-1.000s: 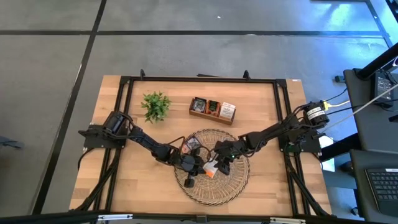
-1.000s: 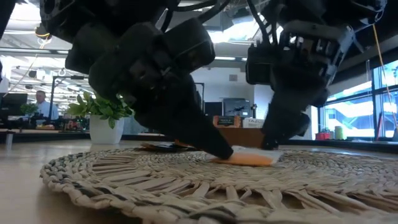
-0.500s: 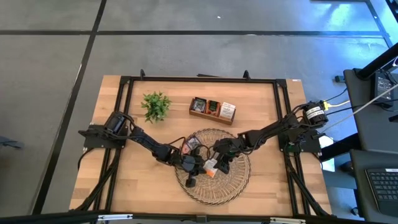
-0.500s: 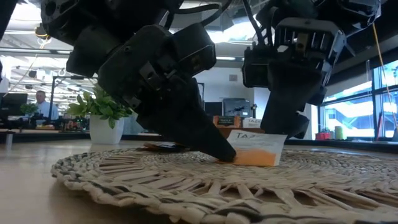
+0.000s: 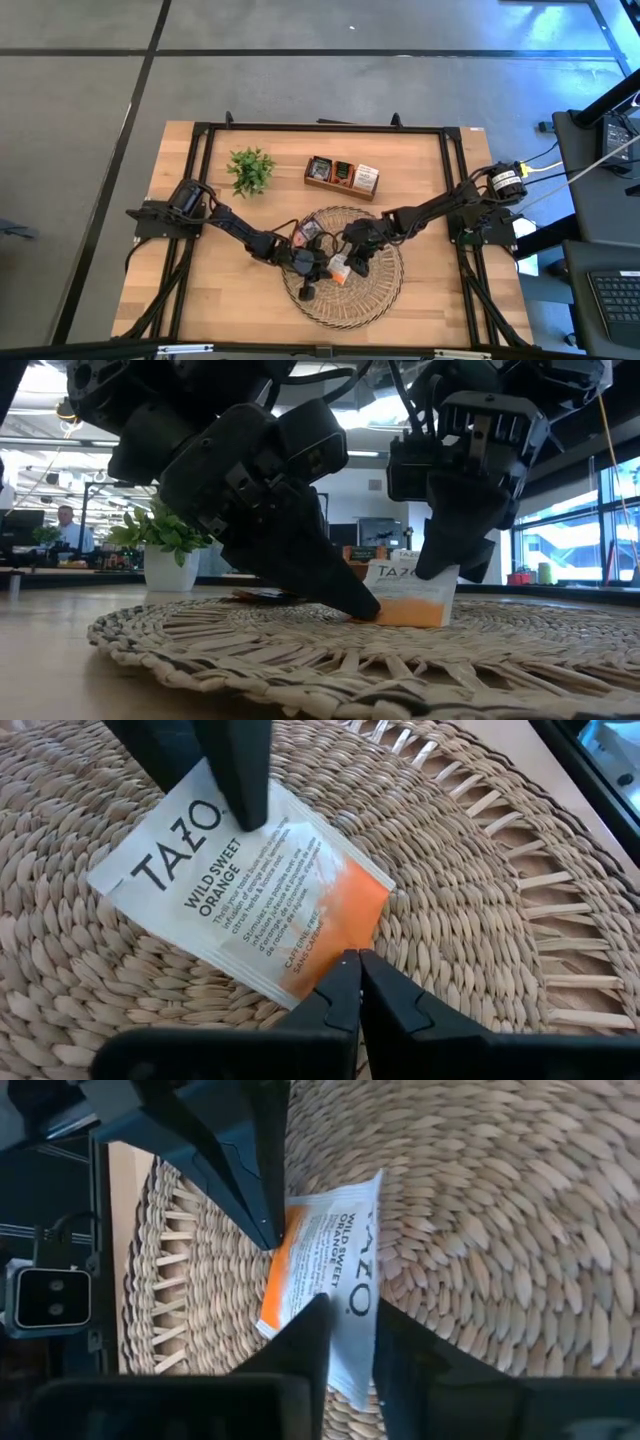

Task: Pick & Place Tea
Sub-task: Put the white and orange tea bag into the right section of the wooden organizer

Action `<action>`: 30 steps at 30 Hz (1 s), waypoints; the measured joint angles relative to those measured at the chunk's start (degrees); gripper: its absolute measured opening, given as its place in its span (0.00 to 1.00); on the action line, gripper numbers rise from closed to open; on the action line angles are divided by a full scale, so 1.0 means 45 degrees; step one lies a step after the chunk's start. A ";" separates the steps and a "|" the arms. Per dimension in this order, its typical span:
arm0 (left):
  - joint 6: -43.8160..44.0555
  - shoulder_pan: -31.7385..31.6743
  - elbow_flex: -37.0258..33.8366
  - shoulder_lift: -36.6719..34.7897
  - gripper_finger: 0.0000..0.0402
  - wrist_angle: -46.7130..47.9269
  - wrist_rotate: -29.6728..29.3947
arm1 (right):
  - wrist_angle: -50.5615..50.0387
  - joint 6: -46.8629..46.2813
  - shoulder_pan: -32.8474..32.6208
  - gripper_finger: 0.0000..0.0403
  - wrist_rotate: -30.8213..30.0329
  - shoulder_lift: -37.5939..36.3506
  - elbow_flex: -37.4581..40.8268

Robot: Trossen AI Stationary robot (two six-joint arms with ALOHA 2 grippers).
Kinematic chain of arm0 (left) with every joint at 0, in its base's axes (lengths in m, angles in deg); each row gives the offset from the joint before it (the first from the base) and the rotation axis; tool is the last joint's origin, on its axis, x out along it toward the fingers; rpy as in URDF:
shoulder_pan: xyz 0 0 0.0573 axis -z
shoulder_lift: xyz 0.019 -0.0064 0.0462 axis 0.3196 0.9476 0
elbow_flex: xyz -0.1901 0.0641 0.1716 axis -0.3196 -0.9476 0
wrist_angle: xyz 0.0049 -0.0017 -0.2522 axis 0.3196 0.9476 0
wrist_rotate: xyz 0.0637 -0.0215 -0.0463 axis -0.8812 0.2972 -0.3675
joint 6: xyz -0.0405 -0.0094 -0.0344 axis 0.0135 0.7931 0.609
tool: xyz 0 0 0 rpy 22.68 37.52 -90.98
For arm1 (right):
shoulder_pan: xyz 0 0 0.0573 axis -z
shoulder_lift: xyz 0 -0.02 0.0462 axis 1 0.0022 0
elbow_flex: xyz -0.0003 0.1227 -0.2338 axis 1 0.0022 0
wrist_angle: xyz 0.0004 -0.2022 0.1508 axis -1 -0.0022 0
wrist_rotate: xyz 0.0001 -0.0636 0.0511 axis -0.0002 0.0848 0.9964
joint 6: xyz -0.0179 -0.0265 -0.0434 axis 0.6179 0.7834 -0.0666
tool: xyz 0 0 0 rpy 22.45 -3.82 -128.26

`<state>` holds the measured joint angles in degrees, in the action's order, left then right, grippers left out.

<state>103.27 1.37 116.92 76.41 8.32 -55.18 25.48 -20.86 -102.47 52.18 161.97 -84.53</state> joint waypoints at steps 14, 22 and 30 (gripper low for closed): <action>-0.0372 -0.0015 -0.0092 -0.0909 0.01 0.0756 0.1070 | -0.0075 0.0740 0.0242 0.02 0.0715 -0.0205 0.0000; -0.1774 -0.0068 -0.0049 -0.3611 0.01 0.3182 0.0517 | -0.2237 0.2442 0.1199 0.02 0.0203 -0.2554 -0.0010; -0.3338 -0.0087 -0.0034 -0.5006 0.01 0.3537 -0.1831 | -0.6146 0.5105 0.3546 0.01 -0.2170 -0.5890 -0.0270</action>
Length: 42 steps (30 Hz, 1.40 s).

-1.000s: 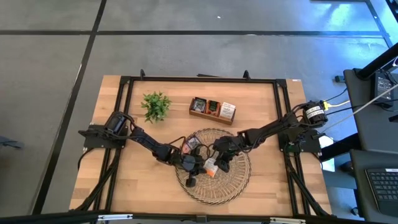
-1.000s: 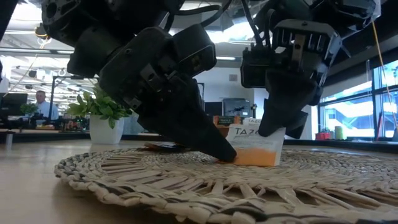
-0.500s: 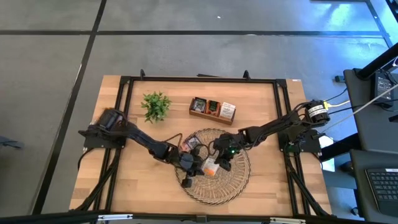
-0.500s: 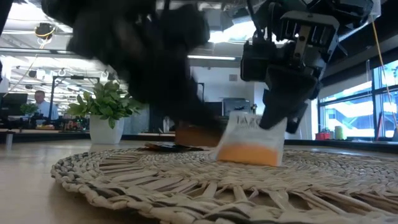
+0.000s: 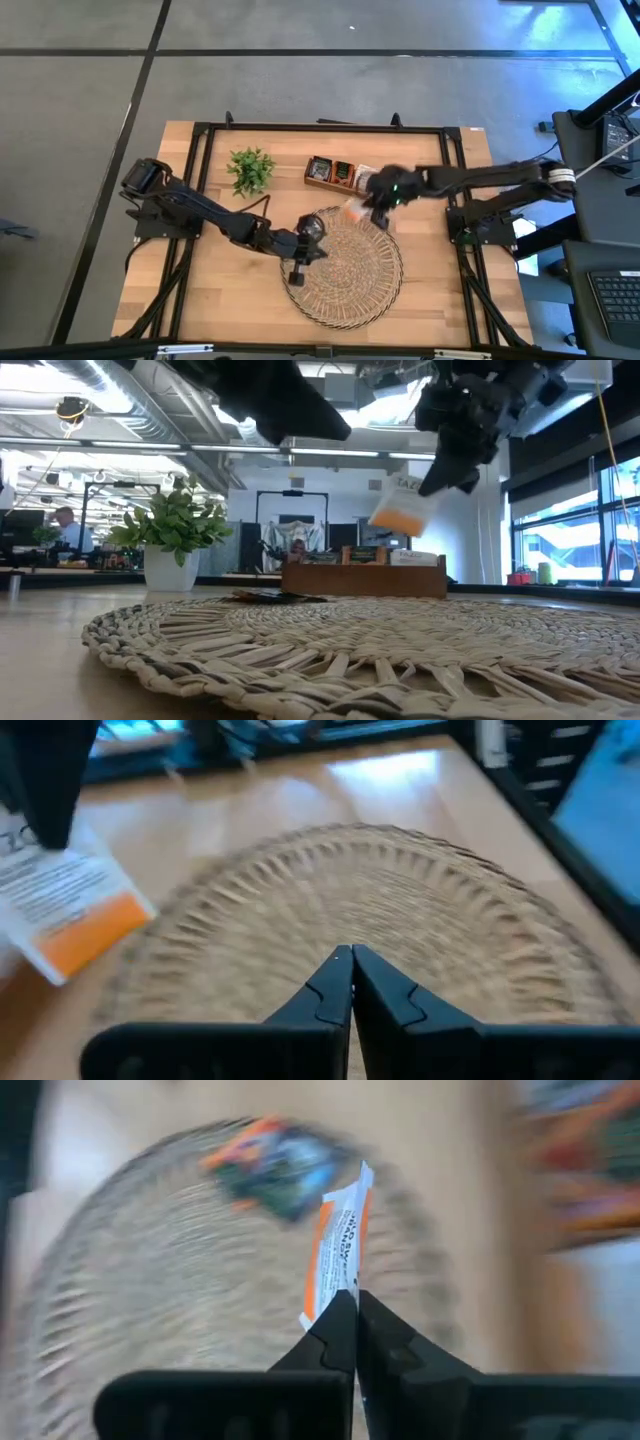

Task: Pick & Place Tea
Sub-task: Put the white and orange tea bag into the right section of the wooden organizer

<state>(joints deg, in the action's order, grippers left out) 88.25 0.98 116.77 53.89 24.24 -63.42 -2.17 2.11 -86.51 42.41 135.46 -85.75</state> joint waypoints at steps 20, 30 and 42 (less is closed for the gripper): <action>-0.1028 -0.0049 0.0000 -0.0117 0.01 0.0547 -0.2133 | -0.5116 0.4758 0.3835 0.01 -0.1804 0.2765 -0.3450; -0.0539 -0.0053 0.0005 -0.0118 0.02 0.1038 -0.2143 | -0.4965 0.5355 0.3830 0.01 -0.1762 0.3990 -0.3450; -0.0540 -0.0053 0.0010 -0.0123 0.02 0.1029 -0.2226 | -0.4791 0.6219 0.3442 0.02 -0.1570 0.3710 -0.3479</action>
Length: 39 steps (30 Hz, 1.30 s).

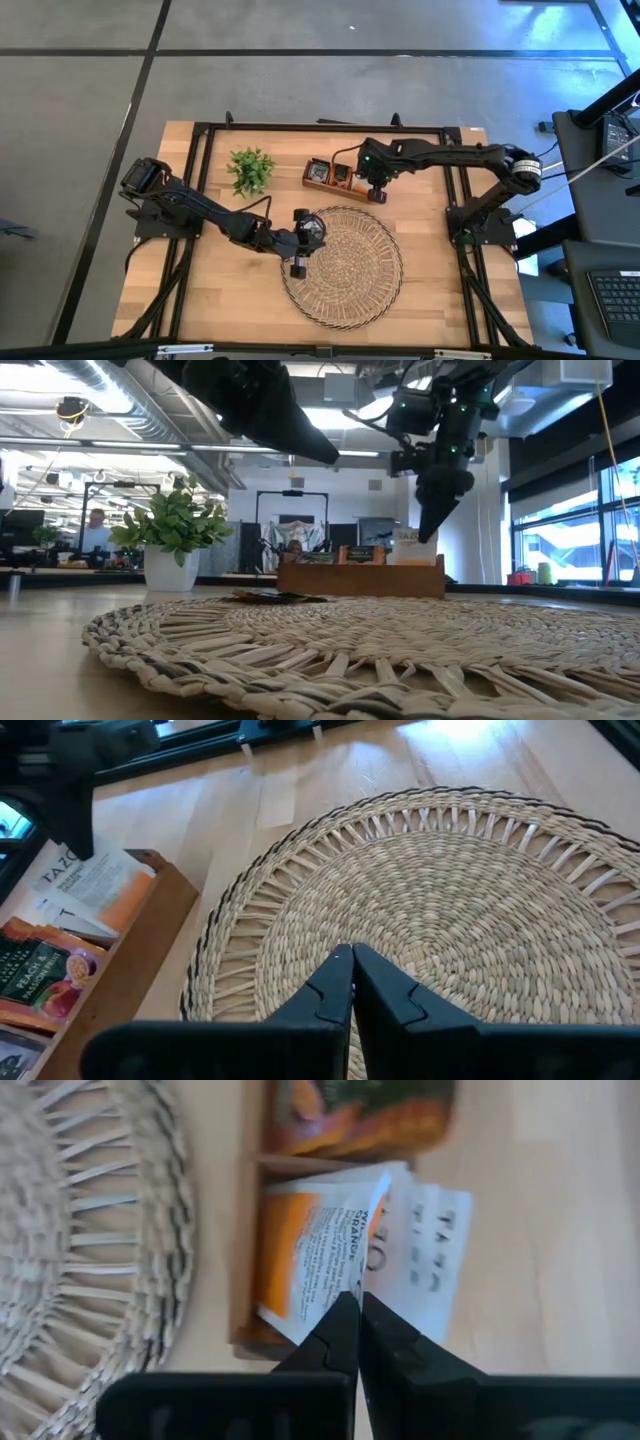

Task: Pick & Place Tea
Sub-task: Put the white and orange tea bag into the right section of the wooden organizer

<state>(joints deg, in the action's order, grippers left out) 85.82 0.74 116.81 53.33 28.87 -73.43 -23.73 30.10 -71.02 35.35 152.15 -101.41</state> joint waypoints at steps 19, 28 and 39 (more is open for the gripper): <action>-0.0004 -0.0010 0.0010 -0.0005 0.01 0.0000 -0.0010 | 0.1032 -0.0009 -0.0932 0.02 0.0010 0.0000 0.0605; -0.0004 -0.0010 0.0010 -0.0005 0.02 -0.0005 -0.0010 | 0.1524 -0.0283 -0.0932 0.02 0.0015 0.0000 0.1093; -0.0004 -0.0010 0.0010 -0.0005 0.02 -0.0005 -0.0006 | 0.1712 -0.0310 -0.0932 0.02 0.0029 0.0000 0.1180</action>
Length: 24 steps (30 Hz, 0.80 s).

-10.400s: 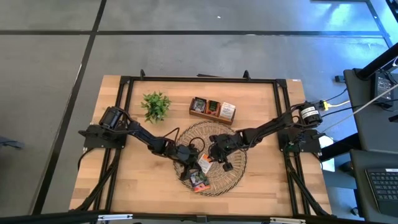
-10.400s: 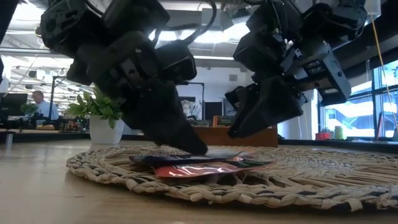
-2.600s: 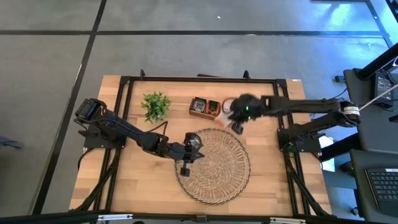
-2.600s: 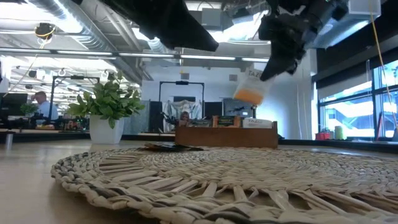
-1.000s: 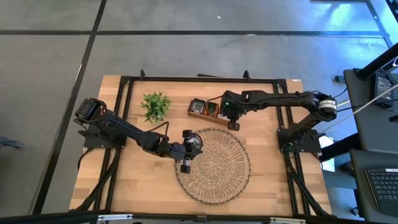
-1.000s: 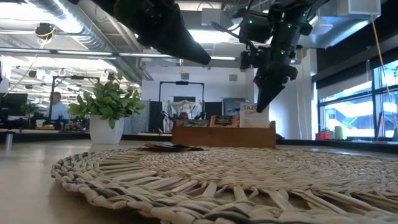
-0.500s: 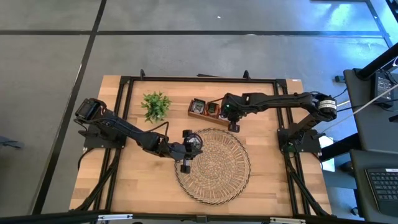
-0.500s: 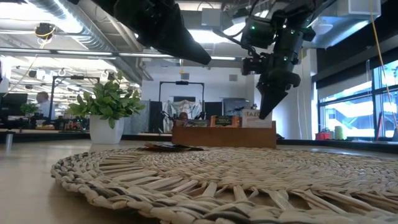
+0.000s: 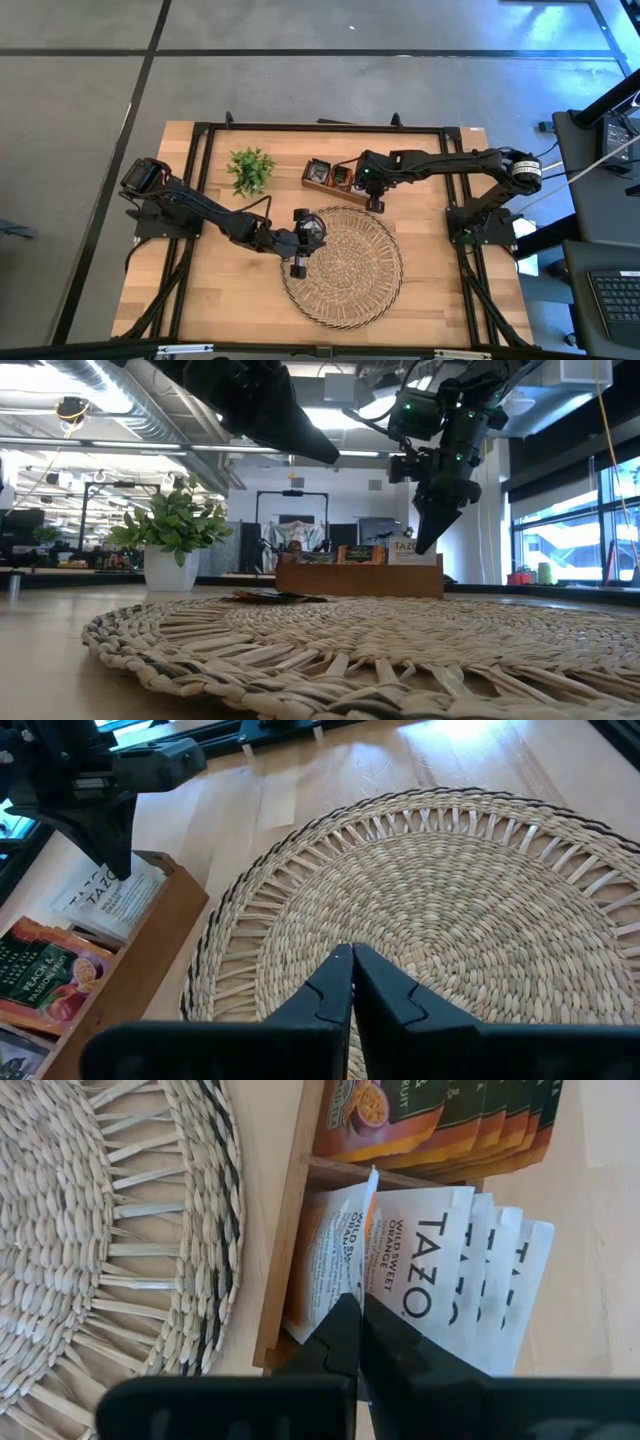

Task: Pick & Place Tea
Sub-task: Put the white and orange tea bag into the right section of the wooden organizer, then put the black and white tea bag into the left section of the wooden organizer

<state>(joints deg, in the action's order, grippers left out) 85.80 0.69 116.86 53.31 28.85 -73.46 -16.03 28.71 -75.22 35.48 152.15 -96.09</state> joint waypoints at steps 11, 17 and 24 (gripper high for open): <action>0.0005 0.0000 0.0000 0.0000 0.01 0.0000 0.0001 | -0.0218 0.0325 0.0000 0.15 -0.0029 0.0000 -0.0237; 0.0049 0.0000 0.0000 0.0000 0.01 0.0024 0.0069 | -0.1328 0.0247 -0.0005 0.30 -0.1112 -0.0218 -0.1180; 0.0610 0.0000 0.0000 0.0000 0.02 0.0311 0.0180 | -0.1421 -0.0697 -0.0043 0.35 -0.1432 -0.0604 -0.2105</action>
<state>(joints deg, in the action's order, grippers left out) 88.55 0.69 116.86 53.31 30.24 -72.65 -22.42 25.57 -75.41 29.03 149.43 -105.57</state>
